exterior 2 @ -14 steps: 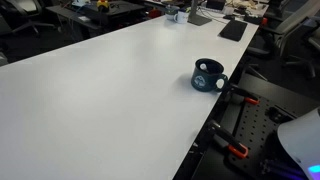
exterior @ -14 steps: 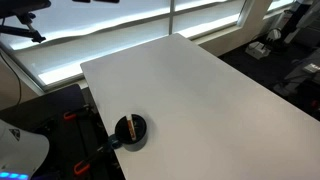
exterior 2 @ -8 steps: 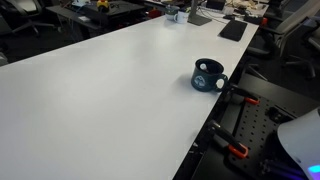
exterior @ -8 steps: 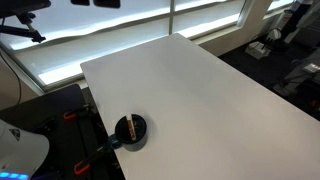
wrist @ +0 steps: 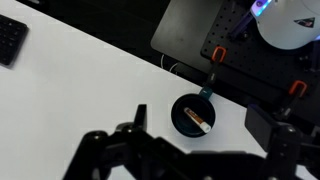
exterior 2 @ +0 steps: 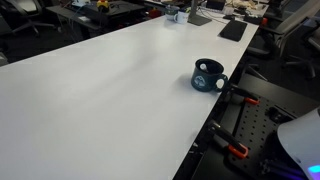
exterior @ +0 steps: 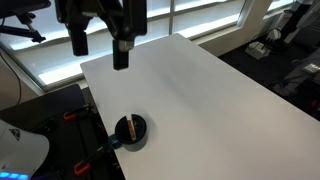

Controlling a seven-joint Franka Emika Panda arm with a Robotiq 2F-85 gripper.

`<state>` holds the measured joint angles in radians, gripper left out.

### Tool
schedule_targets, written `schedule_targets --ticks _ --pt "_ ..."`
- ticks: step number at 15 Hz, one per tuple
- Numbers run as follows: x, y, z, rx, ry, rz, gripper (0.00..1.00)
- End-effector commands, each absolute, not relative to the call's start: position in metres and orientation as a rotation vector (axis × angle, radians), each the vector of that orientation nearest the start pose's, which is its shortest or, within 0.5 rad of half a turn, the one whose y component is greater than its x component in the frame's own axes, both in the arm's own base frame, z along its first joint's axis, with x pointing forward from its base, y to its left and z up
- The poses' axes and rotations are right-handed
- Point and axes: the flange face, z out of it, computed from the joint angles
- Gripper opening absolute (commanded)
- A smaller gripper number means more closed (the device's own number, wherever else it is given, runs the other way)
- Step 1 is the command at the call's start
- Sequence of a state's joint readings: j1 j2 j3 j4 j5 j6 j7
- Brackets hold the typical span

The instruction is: Remove the marker from the mug

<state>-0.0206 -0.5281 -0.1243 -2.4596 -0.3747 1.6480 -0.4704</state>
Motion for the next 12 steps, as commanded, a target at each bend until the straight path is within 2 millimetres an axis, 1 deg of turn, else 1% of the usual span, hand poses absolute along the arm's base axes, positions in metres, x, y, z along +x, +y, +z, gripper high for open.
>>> schedule_targets --ticks 1,2,3,4,5,6,7,11,12 --pt "0.340 -0.093 0.418 -3.169 -0.916 0.653 1.00" --pt "0.337 -0.094 0.404 -3.162 -0.954 0.673 1.00" --pt "0.336 -0.095 0.395 -3.165 -0.971 0.672 1.00" --pt "0.337 -0.096 0.392 -3.169 -0.967 0.642 1.00" --pt "0.339 -0.094 0.399 -3.171 -0.909 0.671 1.00" --pt "0.338 -0.094 0.392 -3.168 -0.918 0.666 1.00" --pt "0.337 -0.094 0.390 -3.166 -0.921 0.666 1.00" --pt "0.337 -0.094 0.390 -3.166 -0.922 0.664 1.00" --pt "0.339 -0.092 0.382 -3.156 -0.967 0.637 1.00"
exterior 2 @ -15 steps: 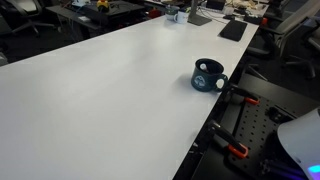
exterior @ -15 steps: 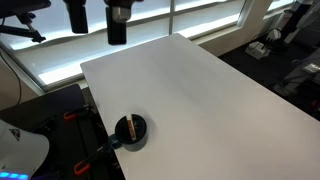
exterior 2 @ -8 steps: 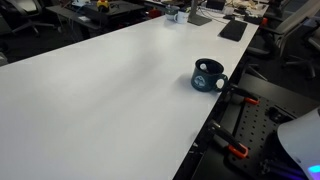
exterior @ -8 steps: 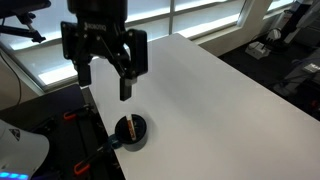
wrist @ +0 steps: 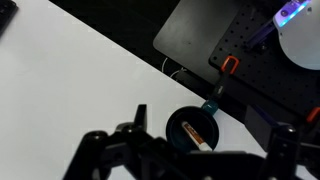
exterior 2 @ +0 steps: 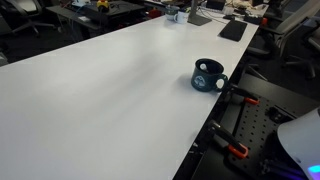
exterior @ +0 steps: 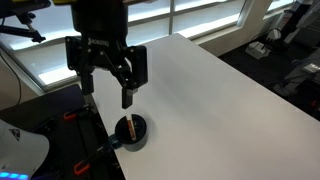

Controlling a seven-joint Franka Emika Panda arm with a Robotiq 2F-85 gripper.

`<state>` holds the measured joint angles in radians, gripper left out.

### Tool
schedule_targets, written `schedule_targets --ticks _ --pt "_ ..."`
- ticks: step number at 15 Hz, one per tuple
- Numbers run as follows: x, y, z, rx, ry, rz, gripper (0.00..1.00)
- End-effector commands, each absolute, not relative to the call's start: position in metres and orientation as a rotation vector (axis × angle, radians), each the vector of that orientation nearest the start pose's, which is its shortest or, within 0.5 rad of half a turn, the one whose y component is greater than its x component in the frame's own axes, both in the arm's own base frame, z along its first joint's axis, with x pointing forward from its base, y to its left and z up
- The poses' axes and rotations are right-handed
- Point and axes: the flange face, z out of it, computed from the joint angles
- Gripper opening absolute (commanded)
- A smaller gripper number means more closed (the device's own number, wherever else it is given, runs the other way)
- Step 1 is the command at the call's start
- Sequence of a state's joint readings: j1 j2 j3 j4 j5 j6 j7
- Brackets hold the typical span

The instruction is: Remove the marker from the mug

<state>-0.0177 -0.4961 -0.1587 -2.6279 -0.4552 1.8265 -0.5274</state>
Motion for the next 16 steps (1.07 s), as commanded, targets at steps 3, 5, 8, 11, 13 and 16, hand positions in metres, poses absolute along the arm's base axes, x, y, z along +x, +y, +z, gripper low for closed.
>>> schedule_targets --ticks 3,5,8,11,13,16 --pt "0.345 -0.089 0.346 -3.098 -1.060 0.612 1.00" --pt "0.347 -0.089 0.323 -3.051 -1.135 0.599 1.00" --pt "0.352 -0.090 0.297 -2.985 -1.235 0.567 1.00" --pt "0.357 -0.091 0.283 -2.890 -1.365 0.512 1.00" --pt "0.359 -0.092 0.277 -2.832 -1.428 0.500 1.00" --pt "0.358 -0.093 0.270 -2.752 -1.488 0.490 1.00"
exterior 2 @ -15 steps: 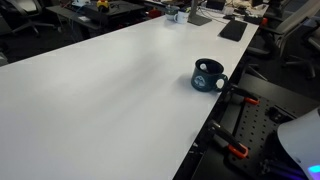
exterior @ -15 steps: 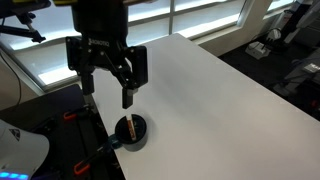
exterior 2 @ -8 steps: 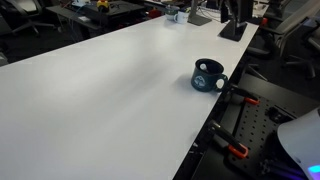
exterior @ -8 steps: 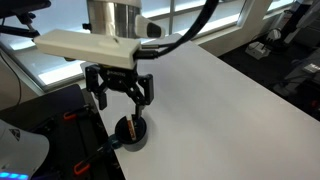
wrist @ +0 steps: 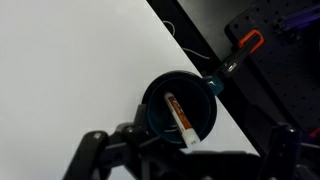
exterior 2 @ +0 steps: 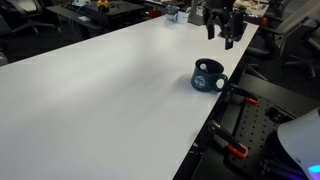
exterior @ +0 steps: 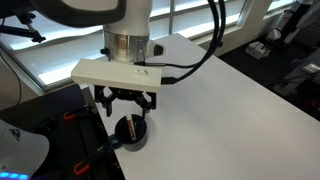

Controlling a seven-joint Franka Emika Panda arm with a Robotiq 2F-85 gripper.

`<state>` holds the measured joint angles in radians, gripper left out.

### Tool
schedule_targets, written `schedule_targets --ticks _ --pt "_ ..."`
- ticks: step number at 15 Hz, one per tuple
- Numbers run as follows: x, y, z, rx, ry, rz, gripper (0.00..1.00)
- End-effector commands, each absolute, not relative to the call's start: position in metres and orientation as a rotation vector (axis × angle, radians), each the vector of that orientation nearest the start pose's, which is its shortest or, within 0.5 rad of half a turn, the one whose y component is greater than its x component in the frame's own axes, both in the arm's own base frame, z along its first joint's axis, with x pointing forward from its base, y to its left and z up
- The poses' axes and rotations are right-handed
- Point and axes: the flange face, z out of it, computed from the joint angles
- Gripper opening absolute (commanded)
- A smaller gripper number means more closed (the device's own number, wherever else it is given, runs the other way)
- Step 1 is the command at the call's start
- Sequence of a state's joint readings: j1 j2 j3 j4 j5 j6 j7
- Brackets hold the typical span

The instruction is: Remove the marker from the mug

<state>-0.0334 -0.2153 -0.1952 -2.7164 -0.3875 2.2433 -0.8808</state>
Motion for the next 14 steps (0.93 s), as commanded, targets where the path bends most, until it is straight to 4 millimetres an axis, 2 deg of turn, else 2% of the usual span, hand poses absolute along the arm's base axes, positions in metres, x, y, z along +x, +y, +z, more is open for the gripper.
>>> schedule_targets --ticks 1,6,14 --pt "0.357 -0.092 0.269 -2.739 -1.495 0.475 1.00" --pt "0.357 -0.092 0.270 -2.748 -1.458 0.502 1.00" --pt "0.350 -0.086 0.234 -2.805 -1.455 0.435 1.00"
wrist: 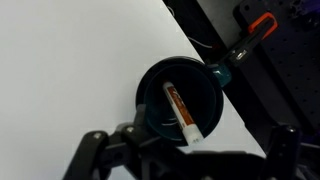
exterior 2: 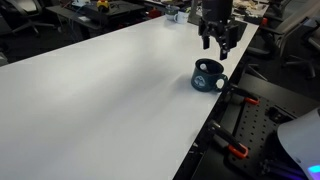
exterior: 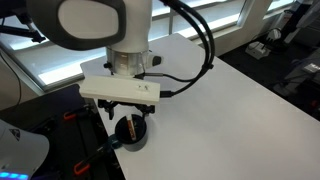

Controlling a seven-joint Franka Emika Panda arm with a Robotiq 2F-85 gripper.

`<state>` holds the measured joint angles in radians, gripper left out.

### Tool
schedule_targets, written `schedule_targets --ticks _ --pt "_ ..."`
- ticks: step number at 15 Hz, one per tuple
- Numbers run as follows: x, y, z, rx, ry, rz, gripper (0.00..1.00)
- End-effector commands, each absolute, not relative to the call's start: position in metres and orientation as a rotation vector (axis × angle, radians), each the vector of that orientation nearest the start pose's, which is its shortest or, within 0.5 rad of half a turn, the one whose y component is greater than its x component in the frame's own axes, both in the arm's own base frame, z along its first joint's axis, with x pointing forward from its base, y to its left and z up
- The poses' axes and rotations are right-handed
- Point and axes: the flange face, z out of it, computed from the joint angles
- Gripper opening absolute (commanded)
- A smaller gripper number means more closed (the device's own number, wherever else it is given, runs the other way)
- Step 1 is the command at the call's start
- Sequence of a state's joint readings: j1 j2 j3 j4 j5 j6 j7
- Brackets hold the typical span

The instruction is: Remove the marker from the mug

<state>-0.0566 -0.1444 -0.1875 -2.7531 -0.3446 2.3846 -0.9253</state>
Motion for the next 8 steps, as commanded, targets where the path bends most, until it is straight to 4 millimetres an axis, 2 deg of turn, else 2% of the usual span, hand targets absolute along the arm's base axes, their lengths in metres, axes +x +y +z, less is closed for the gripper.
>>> schedule_targets --ticks 1,5,8 --pt "0.349 -0.085 0.230 -2.807 -1.454 0.439 1.00" --pt "0.347 -0.085 0.220 -2.789 -1.475 0.465 0.99" --pt "0.344 -0.085 0.216 -2.771 -1.503 0.478 0.89"
